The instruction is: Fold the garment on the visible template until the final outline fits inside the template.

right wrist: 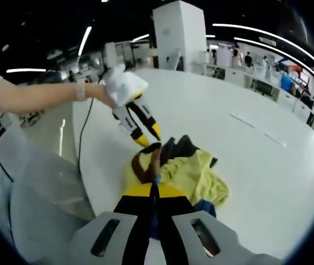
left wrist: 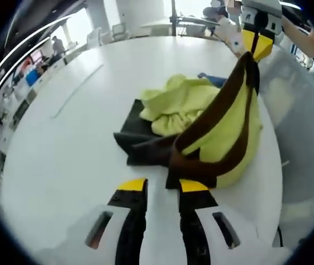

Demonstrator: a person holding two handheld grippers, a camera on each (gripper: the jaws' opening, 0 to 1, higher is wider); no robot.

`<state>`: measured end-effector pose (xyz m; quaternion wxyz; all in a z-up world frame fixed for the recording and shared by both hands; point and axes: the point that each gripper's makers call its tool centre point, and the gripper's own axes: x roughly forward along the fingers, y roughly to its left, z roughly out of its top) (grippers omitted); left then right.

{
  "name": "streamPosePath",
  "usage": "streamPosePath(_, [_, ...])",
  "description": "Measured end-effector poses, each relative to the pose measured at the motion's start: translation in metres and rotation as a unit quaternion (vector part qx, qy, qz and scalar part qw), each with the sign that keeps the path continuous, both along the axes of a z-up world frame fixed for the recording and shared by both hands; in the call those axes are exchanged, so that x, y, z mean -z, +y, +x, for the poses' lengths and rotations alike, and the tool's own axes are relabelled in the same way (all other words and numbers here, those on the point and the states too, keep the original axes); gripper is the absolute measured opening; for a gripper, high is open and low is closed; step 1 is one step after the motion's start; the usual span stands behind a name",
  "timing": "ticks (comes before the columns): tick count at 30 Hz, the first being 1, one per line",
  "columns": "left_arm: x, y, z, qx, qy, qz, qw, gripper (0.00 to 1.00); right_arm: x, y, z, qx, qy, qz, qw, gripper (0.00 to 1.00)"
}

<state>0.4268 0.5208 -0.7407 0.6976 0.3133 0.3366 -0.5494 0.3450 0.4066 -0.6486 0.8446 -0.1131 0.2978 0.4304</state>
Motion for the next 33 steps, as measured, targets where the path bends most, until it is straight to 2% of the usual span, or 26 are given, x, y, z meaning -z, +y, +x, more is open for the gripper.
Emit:
streamPosePath(8, [0.008,-0.006,-0.012,0.026,0.033,0.009,0.9991,0.10,0.002,-0.005,-0.001,0.006,0.004,0.002,1.0000,0.02])
streamPosePath(15, [0.010,-0.007,-0.012,0.027,0.036,0.014,0.9989,0.08,0.004,-0.007,-0.001,0.009,0.007,0.006,0.9999,0.02])
streamPosePath(21, [0.011,-0.008,-0.018,0.026,0.060,0.015,0.9977,0.06,0.005,-0.009,-0.001,0.008,0.010,0.004,0.9999,0.02])
streamPosePath(23, [0.011,-0.007,-0.018,0.031,0.057,0.019,0.9977,0.05,0.004,-0.008,0.000,0.008,0.010,0.005,0.9999,0.02])
streamPosePath(26, [0.012,-0.005,-0.017,0.020,0.061,0.023,0.9977,0.06,0.004,-0.007,0.000,0.006,0.010,0.004,0.9999,0.02])
streamPosePath(29, [0.014,0.000,-0.013,0.011,0.054,0.036,0.9978,0.02,0.003,-0.006,-0.001,0.005,0.011,0.007,0.9999,0.02])
streamPosePath(33, [0.011,-0.002,-0.013,-0.001,0.061,0.018,0.9979,0.00,0.004,-0.007,-0.002,0.005,0.012,0.006,0.9999,0.02])
